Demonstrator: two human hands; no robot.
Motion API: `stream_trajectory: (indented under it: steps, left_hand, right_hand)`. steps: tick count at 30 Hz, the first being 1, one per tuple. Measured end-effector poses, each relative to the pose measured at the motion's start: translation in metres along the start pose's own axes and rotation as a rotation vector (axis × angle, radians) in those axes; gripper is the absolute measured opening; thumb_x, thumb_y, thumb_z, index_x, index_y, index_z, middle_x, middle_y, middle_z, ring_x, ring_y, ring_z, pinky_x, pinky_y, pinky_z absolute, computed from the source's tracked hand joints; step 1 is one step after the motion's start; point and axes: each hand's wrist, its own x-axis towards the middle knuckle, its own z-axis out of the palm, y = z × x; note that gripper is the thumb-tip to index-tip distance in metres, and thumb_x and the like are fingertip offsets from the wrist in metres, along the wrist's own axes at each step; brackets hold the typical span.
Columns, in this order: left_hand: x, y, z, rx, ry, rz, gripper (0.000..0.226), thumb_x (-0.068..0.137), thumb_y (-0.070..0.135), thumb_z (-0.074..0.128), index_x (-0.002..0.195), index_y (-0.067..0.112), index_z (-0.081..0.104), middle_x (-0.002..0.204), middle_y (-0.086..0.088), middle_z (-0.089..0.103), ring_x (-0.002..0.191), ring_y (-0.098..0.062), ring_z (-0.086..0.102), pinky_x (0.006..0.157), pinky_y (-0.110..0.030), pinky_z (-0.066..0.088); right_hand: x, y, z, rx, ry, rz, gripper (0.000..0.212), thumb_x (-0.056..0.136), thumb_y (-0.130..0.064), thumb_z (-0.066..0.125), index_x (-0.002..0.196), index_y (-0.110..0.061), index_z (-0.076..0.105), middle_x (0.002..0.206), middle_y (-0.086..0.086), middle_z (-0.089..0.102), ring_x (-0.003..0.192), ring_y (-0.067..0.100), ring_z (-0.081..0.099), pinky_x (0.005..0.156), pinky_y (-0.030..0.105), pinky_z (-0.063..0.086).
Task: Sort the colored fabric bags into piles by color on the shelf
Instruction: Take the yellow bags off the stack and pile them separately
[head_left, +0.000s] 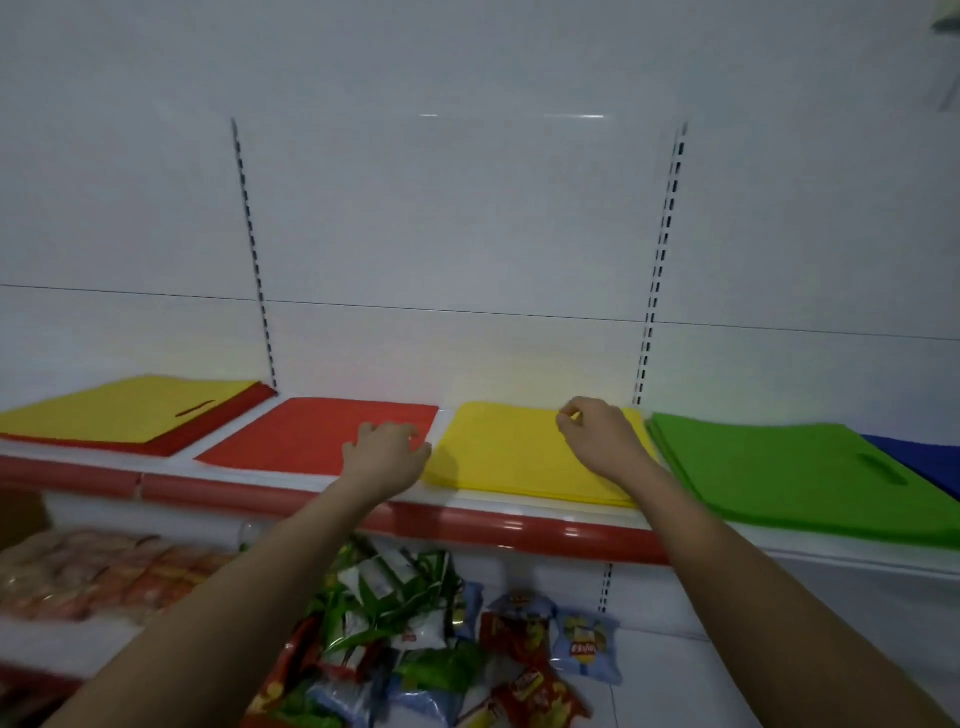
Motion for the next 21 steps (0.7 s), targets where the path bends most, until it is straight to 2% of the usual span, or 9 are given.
stream_trajectory:
  steps: [3,6,10,14,18,21]
  left_hand:
    - [-0.022,-0.03,-0.02,-0.019,-0.003,-0.048,0.041,0.09,0.05,0.049,0.124,0.032,0.064,0.128,0.0,0.063,0.121,-0.029,0.051,0.102,-0.046,0.041]
    - [-0.047,-0.072,-0.042,-0.041,0.007,-0.101,0.038,0.09,0.05,0.051,0.113,0.027,0.069,0.112,0.003,0.07,0.1,-0.021,0.063,0.09,-0.04,0.052]
    - [-0.072,-0.124,-0.07,-0.044,0.093,-0.173,0.033,0.093,0.047,0.051,0.107,0.021,0.066,0.1,0.0,0.068,0.087,-0.017,0.061,0.073,-0.031,0.051]
    - [-0.098,-0.18,-0.107,-0.047,0.182,-0.243,0.027,0.093,0.047,0.05,0.096,0.023,0.063,0.089,0.001,0.067,0.077,-0.014,0.062,0.071,-0.034,0.057]
    - [-0.124,-0.241,-0.142,-0.008,0.23,-0.281,0.026,0.094,0.041,0.05,0.084,0.021,0.063,0.075,0.006,0.063,0.066,-0.01,0.059,0.054,-0.024,0.046]
    - [-0.143,-0.29,-0.165,0.006,0.229,-0.317,0.026,0.094,0.039,0.051,0.082,0.018,0.062,0.074,0.002,0.064,0.064,-0.012,0.058,0.053,-0.023,0.04]
  right_hand:
    - [0.0,-0.05,0.043,0.114,-0.161,-0.104,0.041,0.102,-0.037,0.043,0.089,-0.006,0.067,0.081,0.013,0.068,0.077,0.03,0.062,0.073,0.04,0.05]
    - [-0.007,-0.104,0.079,0.153,-0.294,-0.185,0.044,0.1,-0.038,0.045,0.082,-0.003,0.064,0.077,0.014,0.068,0.069,0.03,0.058,0.068,0.038,0.049]
    - [-0.014,-0.165,0.11,0.126,-0.392,-0.289,0.042,0.097,-0.037,0.05,0.076,-0.001,0.058,0.077,0.017,0.068,0.072,0.033,0.061,0.069,0.039,0.05]
    - [-0.022,-0.233,0.135,0.112,-0.445,-0.402,0.037,0.096,-0.033,0.053,0.067,-0.01,0.051,0.065,0.013,0.055,0.06,0.027,0.05,0.06,0.034,0.041]
    - [-0.034,-0.307,0.167,0.112,-0.451,-0.488,0.035,0.092,-0.03,0.054,0.063,-0.014,0.044,0.062,0.01,0.045,0.057,0.022,0.044,0.057,0.032,0.031]
    - [-0.049,-0.36,0.2,0.112,-0.492,-0.531,0.039,0.096,-0.031,0.053,0.062,-0.015,0.04,0.06,0.009,0.042,0.055,0.021,0.042,0.055,0.031,0.031]
